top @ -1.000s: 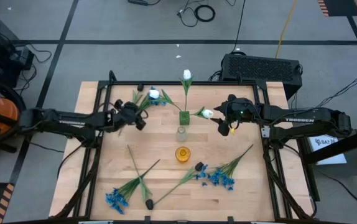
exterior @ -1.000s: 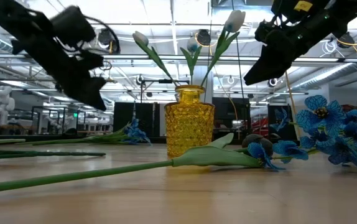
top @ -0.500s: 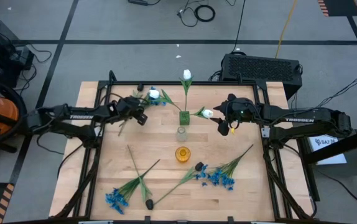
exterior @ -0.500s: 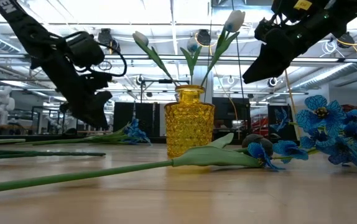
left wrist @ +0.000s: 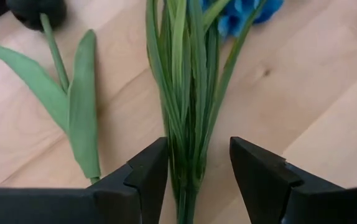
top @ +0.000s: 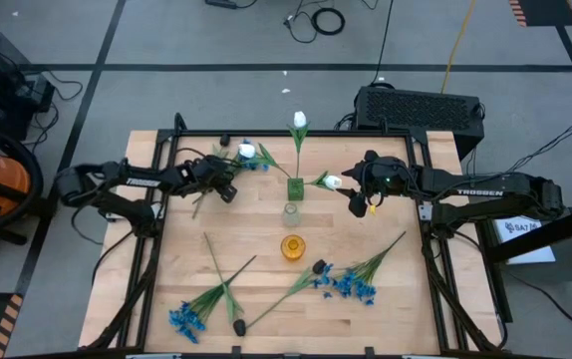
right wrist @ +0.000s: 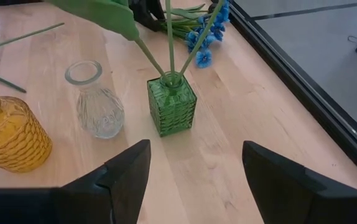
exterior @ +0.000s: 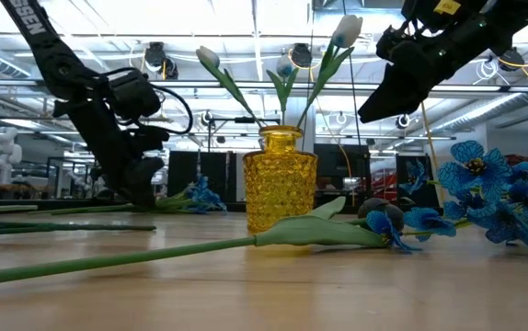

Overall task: Sort flowers into vase by color
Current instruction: Put the top left blue flowers into the transparent vase

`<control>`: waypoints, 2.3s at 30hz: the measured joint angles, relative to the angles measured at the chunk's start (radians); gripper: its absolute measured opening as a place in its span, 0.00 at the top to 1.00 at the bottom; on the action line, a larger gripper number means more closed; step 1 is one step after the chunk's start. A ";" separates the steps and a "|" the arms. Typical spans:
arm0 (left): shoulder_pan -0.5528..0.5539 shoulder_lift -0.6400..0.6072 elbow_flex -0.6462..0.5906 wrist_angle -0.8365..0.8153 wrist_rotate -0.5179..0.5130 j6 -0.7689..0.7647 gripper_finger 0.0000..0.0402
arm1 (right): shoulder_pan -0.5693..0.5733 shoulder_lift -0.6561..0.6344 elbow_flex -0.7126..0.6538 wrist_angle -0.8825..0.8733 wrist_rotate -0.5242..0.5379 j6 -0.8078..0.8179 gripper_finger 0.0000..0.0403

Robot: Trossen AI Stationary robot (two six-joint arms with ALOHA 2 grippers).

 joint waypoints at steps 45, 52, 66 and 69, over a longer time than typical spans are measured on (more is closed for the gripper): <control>-0.053 -0.160 0.041 -0.197 0.277 -0.128 0.89 | 0.000 0.000 0.000 -0.002 -0.005 0.041 0.39; -0.126 -0.160 0.035 -0.188 0.377 -0.130 0.89 | 0.000 0.000 0.000 -0.003 -0.005 0.046 0.39; -0.270 -0.344 0.034 -0.374 0.559 -0.124 0.89 | 0.000 0.000 0.000 -0.022 -0.006 0.049 0.39; -0.304 -0.437 0.034 -0.431 0.585 -0.099 0.89 | 0.000 0.001 0.000 -0.023 -0.006 0.054 0.39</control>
